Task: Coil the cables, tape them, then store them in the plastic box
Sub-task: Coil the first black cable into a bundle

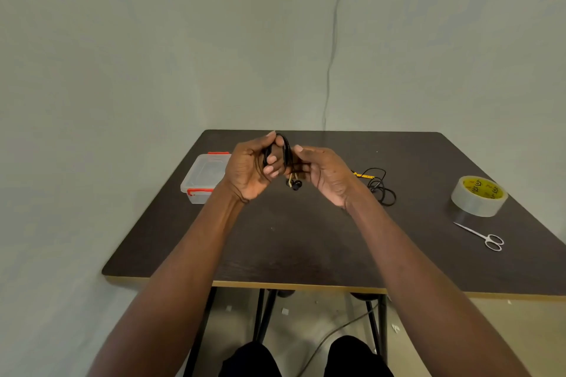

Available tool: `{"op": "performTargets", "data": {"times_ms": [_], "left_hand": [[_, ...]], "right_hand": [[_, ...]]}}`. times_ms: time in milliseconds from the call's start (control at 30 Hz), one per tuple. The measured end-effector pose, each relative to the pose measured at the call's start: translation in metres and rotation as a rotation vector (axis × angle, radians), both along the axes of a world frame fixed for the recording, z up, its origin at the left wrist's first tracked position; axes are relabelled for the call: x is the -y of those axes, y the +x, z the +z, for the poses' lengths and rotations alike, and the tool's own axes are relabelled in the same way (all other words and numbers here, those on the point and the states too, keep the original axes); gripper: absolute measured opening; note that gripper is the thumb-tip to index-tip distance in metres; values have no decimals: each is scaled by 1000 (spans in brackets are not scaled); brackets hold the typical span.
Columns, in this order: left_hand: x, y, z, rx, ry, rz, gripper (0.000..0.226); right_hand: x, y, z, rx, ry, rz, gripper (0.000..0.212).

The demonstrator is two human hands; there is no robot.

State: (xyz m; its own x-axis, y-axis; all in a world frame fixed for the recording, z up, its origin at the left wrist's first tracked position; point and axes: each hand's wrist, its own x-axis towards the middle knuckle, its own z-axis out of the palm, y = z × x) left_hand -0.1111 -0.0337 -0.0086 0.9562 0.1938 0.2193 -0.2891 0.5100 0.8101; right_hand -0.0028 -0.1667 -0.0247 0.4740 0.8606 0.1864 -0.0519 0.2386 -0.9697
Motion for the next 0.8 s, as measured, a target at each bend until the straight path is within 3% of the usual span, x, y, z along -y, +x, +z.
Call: {"op": "performTargets", "data": {"times_ms": [67,233,433,533,800], "left_hand": [[0,1,0,3,-17,-14,29],[2,3,-2,-14,-5,-9,29],[-2,2,2,-3,27,-62,29],[-4,-1,3,-11,14,-78,29],[-2,1,7,-59,27,-138,30]], "right_hand": [[0,0,2,-13,3,-7,39],[-3,1,1,6,18,-70,27],[4,4,3,37,-32,36,27],[8,6,7,83,-97,-37,14],[3,6,18,488,-195,-259,8]]}}
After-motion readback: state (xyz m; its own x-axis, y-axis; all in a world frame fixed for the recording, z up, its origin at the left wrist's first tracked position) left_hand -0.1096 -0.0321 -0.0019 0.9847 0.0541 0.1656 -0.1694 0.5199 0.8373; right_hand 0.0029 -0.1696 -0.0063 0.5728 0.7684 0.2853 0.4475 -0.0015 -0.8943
